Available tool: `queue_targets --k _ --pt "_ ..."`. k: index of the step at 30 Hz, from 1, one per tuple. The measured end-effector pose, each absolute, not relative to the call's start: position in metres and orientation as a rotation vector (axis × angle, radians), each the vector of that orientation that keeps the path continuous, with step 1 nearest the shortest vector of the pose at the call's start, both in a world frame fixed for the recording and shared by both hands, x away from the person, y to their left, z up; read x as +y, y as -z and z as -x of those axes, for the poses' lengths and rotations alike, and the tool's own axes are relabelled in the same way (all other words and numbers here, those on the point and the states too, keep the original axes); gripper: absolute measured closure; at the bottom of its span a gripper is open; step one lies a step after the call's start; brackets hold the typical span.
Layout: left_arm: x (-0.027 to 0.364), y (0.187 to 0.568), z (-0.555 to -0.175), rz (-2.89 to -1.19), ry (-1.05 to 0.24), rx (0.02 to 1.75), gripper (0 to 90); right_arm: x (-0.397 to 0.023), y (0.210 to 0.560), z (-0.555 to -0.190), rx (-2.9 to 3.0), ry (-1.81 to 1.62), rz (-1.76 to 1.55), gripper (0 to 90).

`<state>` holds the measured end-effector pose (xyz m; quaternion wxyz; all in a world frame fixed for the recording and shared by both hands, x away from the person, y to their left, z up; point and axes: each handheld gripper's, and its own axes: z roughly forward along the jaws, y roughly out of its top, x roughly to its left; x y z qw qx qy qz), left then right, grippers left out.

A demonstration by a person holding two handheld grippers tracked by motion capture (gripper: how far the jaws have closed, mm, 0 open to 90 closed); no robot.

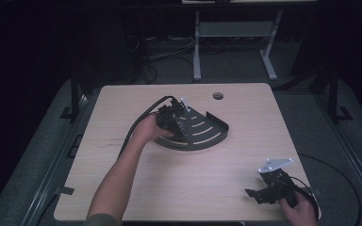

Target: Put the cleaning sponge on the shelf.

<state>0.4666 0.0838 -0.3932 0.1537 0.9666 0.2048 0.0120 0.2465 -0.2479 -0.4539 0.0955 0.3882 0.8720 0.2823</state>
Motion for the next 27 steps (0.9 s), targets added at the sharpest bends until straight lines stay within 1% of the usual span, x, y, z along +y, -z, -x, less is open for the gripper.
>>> queue_targets --k 12,27 --pt "0.082 0.403 -0.473 -2.783 -0.041 0.614 33.9 -0.248 0.454 -0.247 2.586 -0.833 -1.148 14.3" --pt "0.079 0.418 -0.481 -2.789 0.001 0.663 33.6 -0.248 0.455 -0.247 2.588 -0.832 -1.147 14.3"
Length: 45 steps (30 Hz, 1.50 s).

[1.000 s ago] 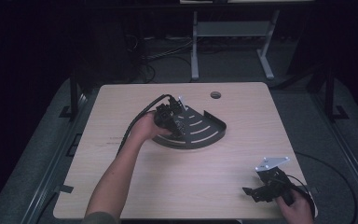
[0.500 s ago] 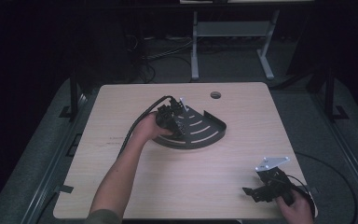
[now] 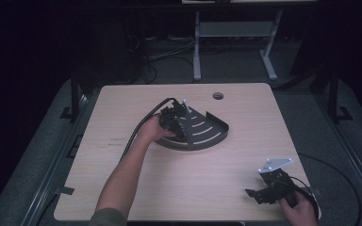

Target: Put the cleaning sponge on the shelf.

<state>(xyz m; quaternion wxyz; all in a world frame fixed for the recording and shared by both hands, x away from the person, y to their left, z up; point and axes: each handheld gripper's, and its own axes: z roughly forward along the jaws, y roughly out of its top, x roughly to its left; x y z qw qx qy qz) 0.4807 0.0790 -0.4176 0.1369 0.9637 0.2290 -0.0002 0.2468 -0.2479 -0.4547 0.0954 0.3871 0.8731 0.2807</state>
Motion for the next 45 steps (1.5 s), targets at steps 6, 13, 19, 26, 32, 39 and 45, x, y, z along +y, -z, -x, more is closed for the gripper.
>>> queue_targets --k 6,13,19,26,32,39,45 --pt "0.078 0.422 -0.483 -2.79 -0.004 0.672 33.4 -0.248 0.455 -0.246 2.591 -0.834 -1.148 14.3" --pt "0.077 0.425 -0.485 -2.786 0.004 0.678 33.3 -0.248 0.455 -0.247 2.592 -0.832 -1.143 14.4" --pt "0.077 0.424 -0.485 -2.785 -0.004 0.68 32.7 -0.248 0.455 -0.247 2.591 -0.834 -1.144 14.3" --pt "0.08 0.42 -0.484 -2.784 -0.018 0.686 29.8 -0.247 0.455 -0.247 2.593 -0.831 -1.147 14.3" --pt "0.082 0.415 -0.481 -2.782 -0.033 0.686 26.6 -0.248 0.455 -0.247 2.591 -0.832 -1.147 14.3" --pt "0.089 0.41 -0.478 -2.777 -0.039 0.687 23.3 -0.246 0.454 -0.247 2.589 -0.829 -1.138 14.3" --pt "0.096 0.406 -0.473 -2.744 -0.042 0.692 21.8 -0.246 0.454 -0.247 2.591 -0.832 -1.137 14.4"
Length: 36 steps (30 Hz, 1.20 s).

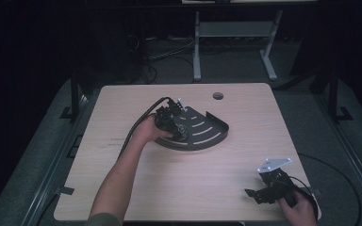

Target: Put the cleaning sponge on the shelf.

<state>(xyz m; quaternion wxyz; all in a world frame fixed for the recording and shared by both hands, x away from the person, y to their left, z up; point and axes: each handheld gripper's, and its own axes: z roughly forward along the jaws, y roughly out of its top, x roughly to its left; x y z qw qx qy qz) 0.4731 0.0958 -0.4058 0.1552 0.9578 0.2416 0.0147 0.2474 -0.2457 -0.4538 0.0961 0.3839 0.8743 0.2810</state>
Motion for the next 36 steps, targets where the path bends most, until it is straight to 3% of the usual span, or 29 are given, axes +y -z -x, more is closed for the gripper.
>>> queue_targets --k 36 --pt "0.126 0.387 -0.423 -2.654 -0.05 0.67 22.0 -0.248 0.454 -0.251 2.584 -0.817 -1.16 14.3"
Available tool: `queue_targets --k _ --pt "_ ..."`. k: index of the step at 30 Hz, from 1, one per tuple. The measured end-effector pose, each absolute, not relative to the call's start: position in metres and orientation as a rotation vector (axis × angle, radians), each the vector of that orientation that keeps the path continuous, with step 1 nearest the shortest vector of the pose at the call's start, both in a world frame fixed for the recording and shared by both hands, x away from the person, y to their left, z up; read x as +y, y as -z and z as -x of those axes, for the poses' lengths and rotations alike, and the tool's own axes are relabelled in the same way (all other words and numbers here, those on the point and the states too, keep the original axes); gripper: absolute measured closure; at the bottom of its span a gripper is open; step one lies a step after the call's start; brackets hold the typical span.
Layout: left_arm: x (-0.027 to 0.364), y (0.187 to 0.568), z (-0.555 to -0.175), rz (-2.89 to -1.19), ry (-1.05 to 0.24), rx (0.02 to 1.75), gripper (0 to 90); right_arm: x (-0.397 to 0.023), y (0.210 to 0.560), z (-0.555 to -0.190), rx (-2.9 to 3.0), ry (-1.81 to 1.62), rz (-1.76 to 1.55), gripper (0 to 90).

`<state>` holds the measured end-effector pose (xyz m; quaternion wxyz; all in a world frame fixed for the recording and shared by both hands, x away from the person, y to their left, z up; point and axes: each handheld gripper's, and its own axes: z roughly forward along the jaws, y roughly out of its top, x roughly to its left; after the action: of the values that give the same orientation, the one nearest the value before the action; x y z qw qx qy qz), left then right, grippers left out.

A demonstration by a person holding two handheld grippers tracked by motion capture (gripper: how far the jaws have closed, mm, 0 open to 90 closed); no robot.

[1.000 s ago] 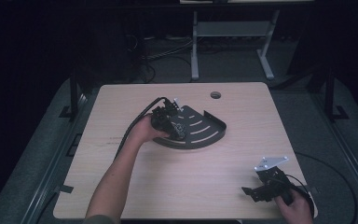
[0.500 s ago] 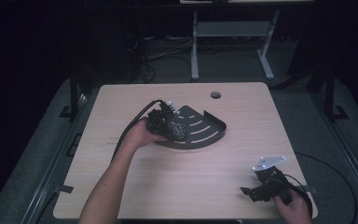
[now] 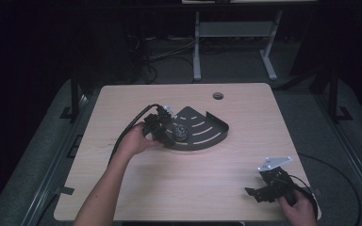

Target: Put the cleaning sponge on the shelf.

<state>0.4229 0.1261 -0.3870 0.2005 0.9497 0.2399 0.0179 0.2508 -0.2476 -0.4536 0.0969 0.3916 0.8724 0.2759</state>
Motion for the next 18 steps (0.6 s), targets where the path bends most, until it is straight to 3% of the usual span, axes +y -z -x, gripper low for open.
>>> queue_targets --k 18 --pt "0.138 0.385 -0.394 -2.626 -0.065 0.664 22.2 -0.245 0.456 -0.253 2.599 -0.806 -1.149 14.3"
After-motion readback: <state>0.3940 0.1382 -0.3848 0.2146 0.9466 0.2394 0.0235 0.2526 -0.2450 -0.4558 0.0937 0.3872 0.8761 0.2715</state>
